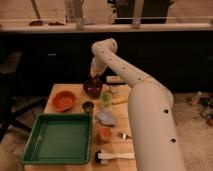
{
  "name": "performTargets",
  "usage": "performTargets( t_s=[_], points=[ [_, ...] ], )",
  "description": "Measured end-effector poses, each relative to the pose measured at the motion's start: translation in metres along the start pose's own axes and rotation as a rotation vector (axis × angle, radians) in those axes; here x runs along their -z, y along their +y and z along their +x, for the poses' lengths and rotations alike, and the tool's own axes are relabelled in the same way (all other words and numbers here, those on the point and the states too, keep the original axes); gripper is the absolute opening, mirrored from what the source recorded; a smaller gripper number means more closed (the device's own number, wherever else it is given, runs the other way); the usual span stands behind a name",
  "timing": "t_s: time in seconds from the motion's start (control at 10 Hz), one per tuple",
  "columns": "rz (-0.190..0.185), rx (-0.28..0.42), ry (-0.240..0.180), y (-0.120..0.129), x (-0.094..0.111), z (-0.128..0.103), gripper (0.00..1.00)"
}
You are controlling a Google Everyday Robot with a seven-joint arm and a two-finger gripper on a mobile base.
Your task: Place grapes in purple bowl
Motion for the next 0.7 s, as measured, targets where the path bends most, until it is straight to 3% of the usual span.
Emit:
performTargets(
  t_s=[0.2,0.3,0.7],
  points=[
    [0.0,0.0,0.0,-0.0001,0.0,0.0,0.59],
    [0.0,0.0,0.0,-0.0001,0.0,0.0001,0.64],
    [0.0,0.0,0.0,-0.0002,0.0,0.0001,0.66]
  ],
)
